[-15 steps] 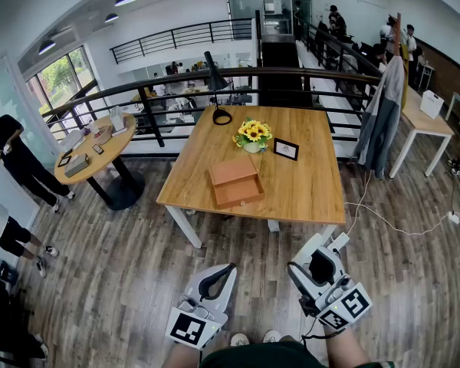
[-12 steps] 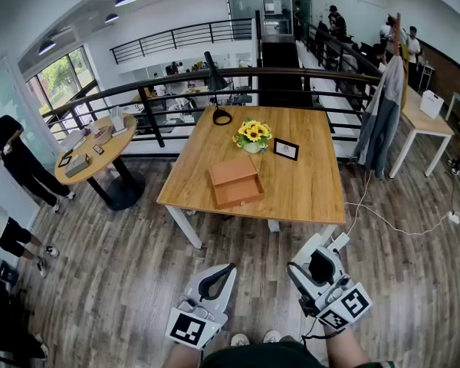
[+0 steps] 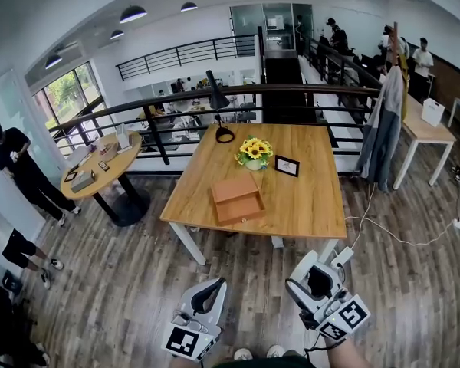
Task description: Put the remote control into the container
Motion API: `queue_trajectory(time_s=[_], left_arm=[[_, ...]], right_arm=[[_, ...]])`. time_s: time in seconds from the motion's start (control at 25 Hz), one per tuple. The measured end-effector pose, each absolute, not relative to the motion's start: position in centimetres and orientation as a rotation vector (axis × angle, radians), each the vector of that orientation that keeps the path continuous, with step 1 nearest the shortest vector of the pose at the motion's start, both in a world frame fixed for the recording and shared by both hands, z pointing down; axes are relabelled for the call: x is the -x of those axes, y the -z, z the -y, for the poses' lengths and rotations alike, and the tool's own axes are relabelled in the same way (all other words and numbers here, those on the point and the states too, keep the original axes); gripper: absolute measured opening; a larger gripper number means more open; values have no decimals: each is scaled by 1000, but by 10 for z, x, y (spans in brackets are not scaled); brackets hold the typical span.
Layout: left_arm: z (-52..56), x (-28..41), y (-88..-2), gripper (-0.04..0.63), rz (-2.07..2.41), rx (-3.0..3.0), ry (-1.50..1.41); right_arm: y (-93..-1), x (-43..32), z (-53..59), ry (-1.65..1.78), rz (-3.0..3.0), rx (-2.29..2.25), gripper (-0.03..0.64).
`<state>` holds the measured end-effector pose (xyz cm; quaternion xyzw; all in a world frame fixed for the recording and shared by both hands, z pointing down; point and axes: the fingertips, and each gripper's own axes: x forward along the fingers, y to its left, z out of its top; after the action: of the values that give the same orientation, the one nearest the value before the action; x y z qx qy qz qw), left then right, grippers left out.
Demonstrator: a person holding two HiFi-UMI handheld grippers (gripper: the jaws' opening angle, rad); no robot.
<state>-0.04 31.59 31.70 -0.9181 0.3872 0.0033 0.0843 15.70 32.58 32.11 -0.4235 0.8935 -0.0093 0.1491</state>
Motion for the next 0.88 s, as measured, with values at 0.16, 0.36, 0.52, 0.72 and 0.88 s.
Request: queue_trajectory(time_s=[0.16,0.36,0.52,0.72,0.88], left_arm=[[-315,-3,-323,-2,-1179,2718,17],[-320,-11,-327,-2,-1194,2705,16],[-323,-11,-330,-1,-1200,2702,32],[-318,-9,-328,-2,-1200,2683,70],[-306,-4,-325,0,-1208,2671,55]], right_arm=[[-326,-161,-324,11,-2584,1199,259],[-335,-165,-327,21,-2591,1183,259],[-340,-162,-330,17,-2600,1169,259],[-342,-164,-319,11,-2606,1204,259],[-341,-164,-308,-2,-2609,1215,259]])
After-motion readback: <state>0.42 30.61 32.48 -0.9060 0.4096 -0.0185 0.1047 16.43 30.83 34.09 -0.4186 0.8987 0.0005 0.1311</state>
